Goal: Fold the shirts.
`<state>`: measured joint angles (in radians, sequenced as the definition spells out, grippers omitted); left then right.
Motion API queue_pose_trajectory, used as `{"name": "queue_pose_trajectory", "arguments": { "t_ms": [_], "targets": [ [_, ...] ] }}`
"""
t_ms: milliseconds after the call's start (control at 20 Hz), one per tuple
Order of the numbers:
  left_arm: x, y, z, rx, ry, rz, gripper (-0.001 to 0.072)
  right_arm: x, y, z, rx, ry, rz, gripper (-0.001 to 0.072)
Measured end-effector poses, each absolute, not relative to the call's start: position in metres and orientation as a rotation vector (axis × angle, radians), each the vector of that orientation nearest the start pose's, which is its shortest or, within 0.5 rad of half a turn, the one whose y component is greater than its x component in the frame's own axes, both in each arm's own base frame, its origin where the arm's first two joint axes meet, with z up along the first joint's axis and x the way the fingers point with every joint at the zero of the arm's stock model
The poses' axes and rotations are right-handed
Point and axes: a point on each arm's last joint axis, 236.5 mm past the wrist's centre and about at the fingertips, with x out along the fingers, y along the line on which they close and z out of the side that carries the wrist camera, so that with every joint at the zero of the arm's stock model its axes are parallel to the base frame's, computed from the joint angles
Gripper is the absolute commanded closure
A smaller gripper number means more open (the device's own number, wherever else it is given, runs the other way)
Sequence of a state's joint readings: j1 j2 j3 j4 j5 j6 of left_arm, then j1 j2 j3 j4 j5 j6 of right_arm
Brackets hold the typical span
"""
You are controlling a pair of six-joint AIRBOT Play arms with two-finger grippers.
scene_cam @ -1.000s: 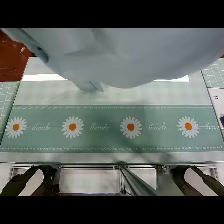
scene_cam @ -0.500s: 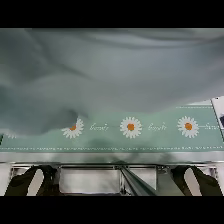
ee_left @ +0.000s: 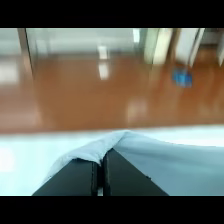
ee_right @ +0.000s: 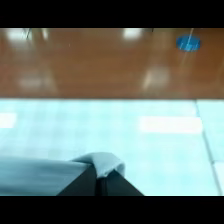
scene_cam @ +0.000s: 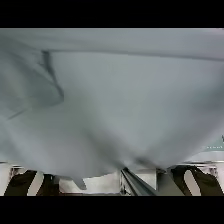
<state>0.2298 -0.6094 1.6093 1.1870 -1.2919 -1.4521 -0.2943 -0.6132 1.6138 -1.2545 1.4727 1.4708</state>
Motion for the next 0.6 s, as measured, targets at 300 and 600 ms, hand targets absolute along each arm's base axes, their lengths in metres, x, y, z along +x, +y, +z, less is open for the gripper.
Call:
{"name": "queue_pose_trajectory", "arguments": {
  "t_ms": [300, 600],
  "targets": [
    [0.337, -0.035, 0.262, -0.293, 0.634, -0.223, 0.0688, 0.318, 0.007, 0.25, 0.183, 0.729, 0.155, 0.0686],
    [0.437, -0.043, 0.134, -0.488, 0.859, -0.266, 0.0688, 0.432, 0.008, 0.139, 0.387, 0.865, 0.262, 0.0686]
  ]
}}
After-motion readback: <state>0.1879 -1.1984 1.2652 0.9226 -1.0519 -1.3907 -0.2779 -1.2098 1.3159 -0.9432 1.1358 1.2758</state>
